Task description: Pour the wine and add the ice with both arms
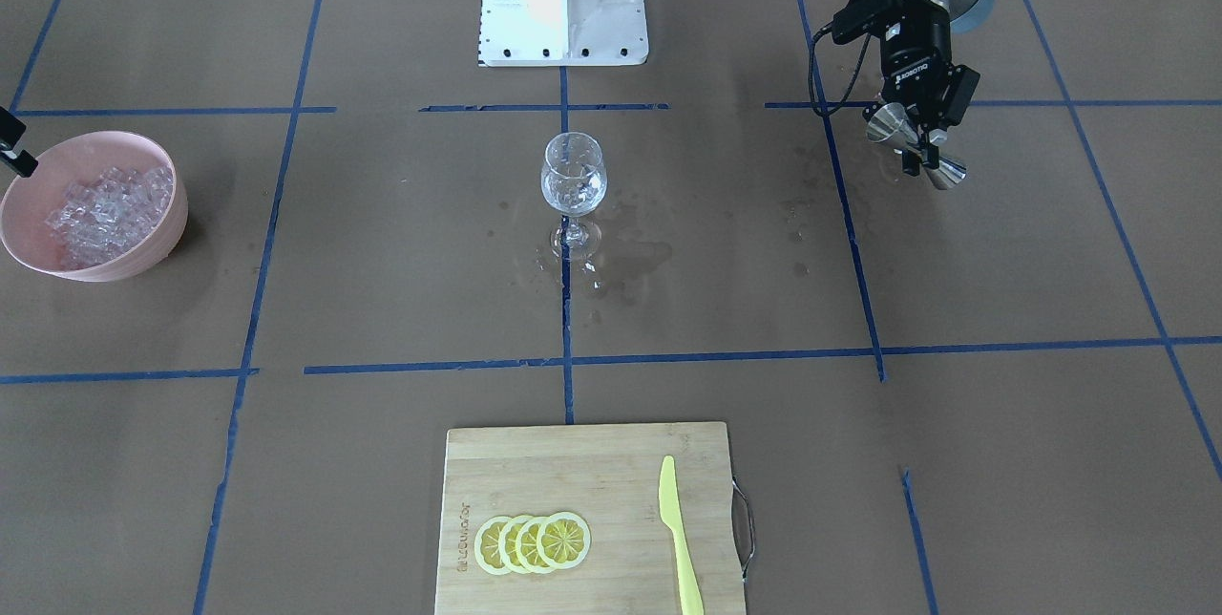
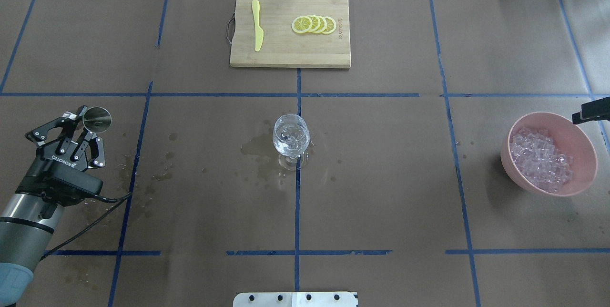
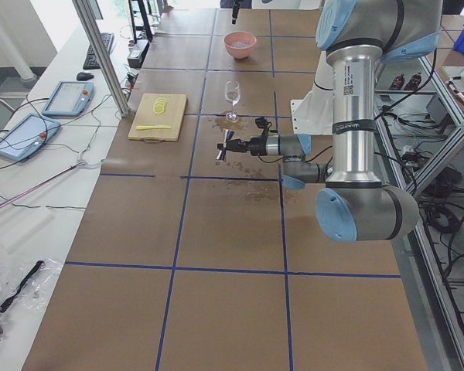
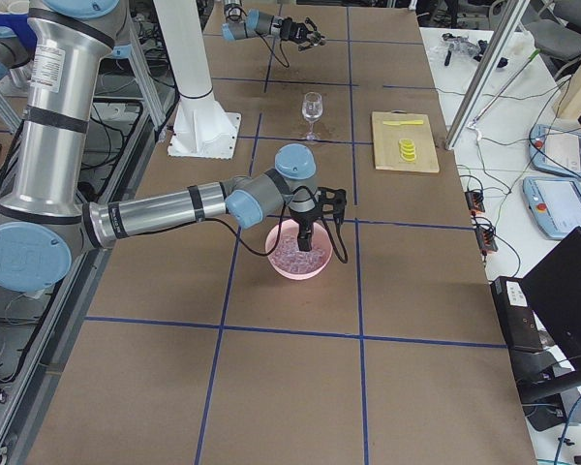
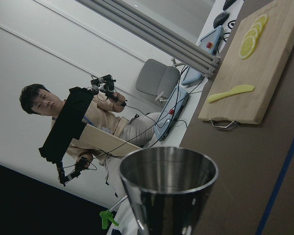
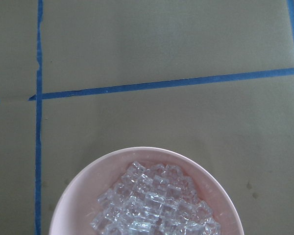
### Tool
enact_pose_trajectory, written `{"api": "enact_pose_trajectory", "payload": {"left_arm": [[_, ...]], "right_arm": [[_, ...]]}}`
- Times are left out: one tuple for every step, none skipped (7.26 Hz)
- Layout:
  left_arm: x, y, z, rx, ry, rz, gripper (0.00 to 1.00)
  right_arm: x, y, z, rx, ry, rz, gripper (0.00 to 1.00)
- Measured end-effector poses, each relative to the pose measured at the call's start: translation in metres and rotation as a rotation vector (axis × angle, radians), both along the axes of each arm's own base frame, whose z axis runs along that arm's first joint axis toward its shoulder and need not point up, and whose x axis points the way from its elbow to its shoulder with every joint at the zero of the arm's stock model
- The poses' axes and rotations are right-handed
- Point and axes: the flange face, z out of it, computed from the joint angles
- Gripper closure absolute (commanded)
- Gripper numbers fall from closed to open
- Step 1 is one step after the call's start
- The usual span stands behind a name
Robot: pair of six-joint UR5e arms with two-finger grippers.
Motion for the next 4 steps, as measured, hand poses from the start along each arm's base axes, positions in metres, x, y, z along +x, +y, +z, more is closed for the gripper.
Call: {"api": "enact_pose_trajectory", "payload": {"left_arm": [[0.000,0.000,0.004,-0.021,0.095,-0.007,1.00],[0.001,0.001,0.006,-0.047,0.221,-0.012,1.00],[0.002,0.001,0.007,-0.078,0.361,-0.016,1.00],[0.004,0.002,0.009,-0.104,0.471,-0.017,1.00]], "right_arm": [[-0.007,0.000,0.009,0.006,0.018,-0.004,0.00],[-0.014,0.000,0.017,0.009,0.042,-0.009,0.00],[-0.022,0.001,0.023,0.016,0.063,-0.014,0.00],[-0.029,0.002,0.028,0.023,0.074,-0.012,0.00]]}}
